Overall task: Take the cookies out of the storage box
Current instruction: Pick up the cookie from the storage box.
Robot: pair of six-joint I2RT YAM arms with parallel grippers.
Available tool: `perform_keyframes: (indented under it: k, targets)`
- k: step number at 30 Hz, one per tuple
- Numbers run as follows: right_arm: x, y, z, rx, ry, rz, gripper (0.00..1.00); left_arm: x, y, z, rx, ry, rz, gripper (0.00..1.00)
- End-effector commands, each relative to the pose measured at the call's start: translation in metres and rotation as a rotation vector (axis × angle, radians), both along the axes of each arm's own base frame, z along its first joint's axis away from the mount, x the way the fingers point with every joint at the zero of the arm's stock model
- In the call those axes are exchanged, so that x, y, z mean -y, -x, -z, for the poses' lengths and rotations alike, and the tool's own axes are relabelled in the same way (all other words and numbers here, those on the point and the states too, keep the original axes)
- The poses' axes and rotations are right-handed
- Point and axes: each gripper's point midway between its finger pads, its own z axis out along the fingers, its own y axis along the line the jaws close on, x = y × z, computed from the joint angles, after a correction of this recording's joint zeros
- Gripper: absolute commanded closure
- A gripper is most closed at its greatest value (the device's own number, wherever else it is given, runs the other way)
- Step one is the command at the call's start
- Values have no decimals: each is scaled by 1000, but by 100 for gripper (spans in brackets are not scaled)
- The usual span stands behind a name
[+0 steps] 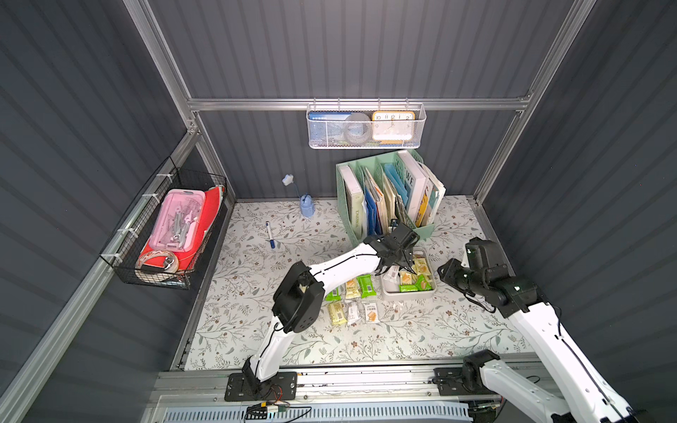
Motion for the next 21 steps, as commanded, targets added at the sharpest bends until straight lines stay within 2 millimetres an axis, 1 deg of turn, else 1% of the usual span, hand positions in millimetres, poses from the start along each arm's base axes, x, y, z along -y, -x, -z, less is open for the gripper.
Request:
perform_keyframes:
  k: [1,3,8,11,14,16,21]
  targets:
    - [14,13,9,-27,34,56,66,-20,7,26,-45,-215,39,24]
    - [15,16,10,-25,27,64,66,-19,9,37,-60,-250,49,23]
    - [12,20,16,-33,4,63,66,-19,2,51,-46,-293,48,21]
    - [11,20,16,-33,-3,61,66,-13,2,59,-57,-283,60,21]
    - [11,19,17,-34,-8,62,66,-2,3,64,-76,-244,83,23]
    - [10,19,17,-35,-12,59,66,1,3,67,-81,-236,88,26]
    - [8,19,17,-34,-19,56,66,0,-2,76,-83,-272,78,30]
